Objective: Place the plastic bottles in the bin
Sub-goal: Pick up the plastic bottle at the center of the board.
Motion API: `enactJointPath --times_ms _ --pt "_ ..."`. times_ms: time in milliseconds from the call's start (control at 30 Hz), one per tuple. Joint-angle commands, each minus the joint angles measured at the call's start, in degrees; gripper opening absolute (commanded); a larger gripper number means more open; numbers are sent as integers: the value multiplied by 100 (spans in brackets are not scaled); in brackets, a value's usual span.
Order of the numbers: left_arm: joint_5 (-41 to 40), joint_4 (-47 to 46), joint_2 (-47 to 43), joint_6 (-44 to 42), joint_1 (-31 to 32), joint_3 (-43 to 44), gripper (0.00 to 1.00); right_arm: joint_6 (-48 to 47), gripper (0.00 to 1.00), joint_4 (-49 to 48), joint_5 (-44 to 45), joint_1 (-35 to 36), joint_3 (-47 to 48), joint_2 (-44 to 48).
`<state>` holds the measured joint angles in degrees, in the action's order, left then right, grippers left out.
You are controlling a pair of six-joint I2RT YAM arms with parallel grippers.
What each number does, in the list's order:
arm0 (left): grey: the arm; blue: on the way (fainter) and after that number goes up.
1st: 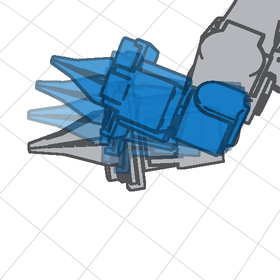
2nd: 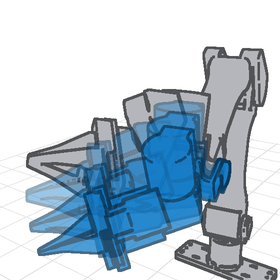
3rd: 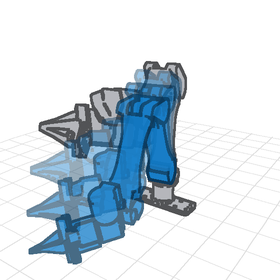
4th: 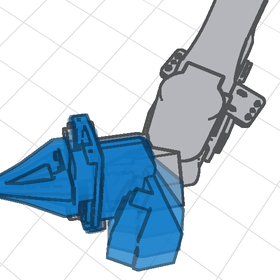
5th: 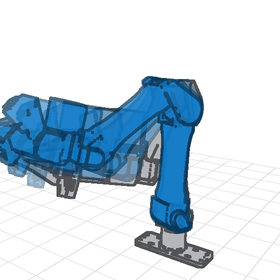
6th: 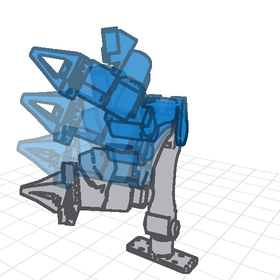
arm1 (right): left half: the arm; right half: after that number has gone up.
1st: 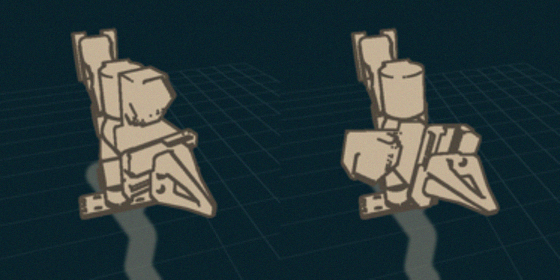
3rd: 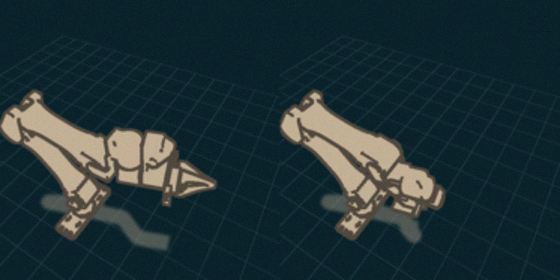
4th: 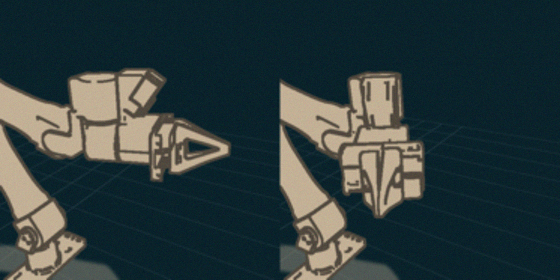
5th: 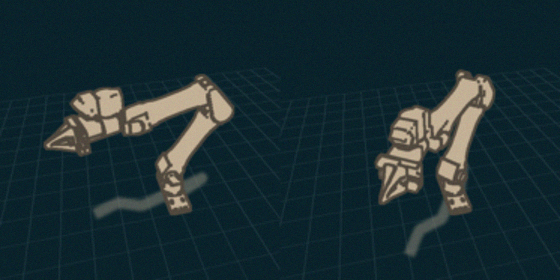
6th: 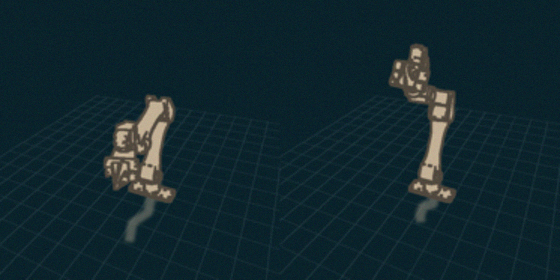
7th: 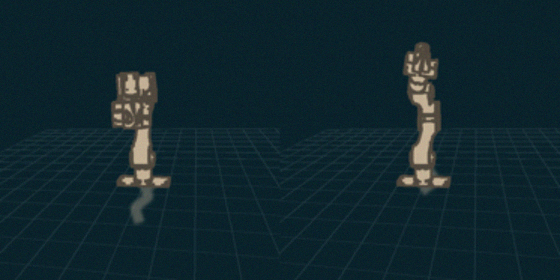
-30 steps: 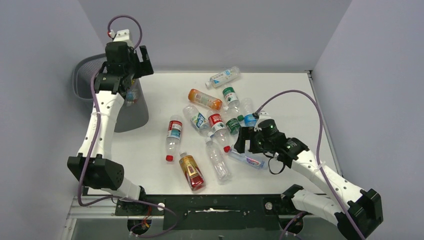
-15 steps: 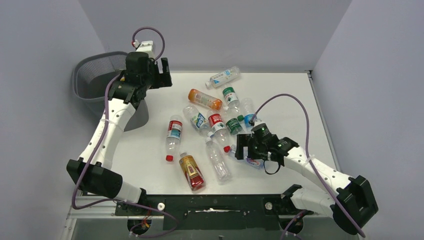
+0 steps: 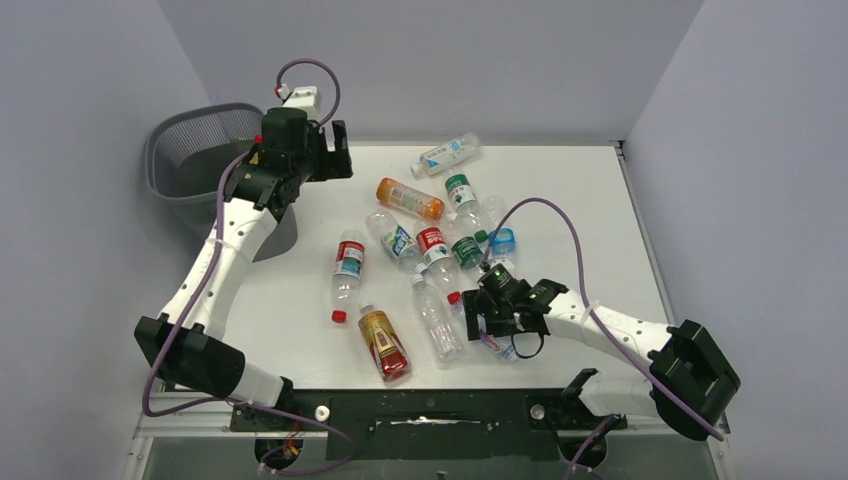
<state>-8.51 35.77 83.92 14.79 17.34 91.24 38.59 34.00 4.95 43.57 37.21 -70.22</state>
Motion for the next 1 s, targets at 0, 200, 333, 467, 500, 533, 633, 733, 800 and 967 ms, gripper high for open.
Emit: enactJointPath --times_ms 0,200,333,467,500,533,633,733,800,967 --pt "54 -394 -84 59 103 14 85 142 90 -54 208 115 38 -18" --pt "302 -416 -75 143 244 -61 85 54 58 -49 106 134 104 49" --pt "800 -550 -132 332 287 -236 85 13 42 32 88 133 220 275" --pt "1509 -894 -265 664 333 -478 85 -39 42 226 158 136 464 619" --pt "1685 -994 -301 810 358 -566 85 -50 41 278 170 140 544 728" --pt "1862 -1135 -332 920 403 -666 86 -65 41 323 180 135 628 853" --pt "2383 -1718 -463 1325 609 -1077 86 -96 42 349 177 129 872 1250" --pt "2706 -2370 -556 1737 883 -1547 85 -185 43 249 163 124 1064 1598" --pt "2889 -2844 -556 1962 1058 -1814 85 -216 43 185 187 111 1179 1758" --pt "2994 -3814 -495 2435 1560 -2311 85 -266 44 55 331 99 1462 1861"
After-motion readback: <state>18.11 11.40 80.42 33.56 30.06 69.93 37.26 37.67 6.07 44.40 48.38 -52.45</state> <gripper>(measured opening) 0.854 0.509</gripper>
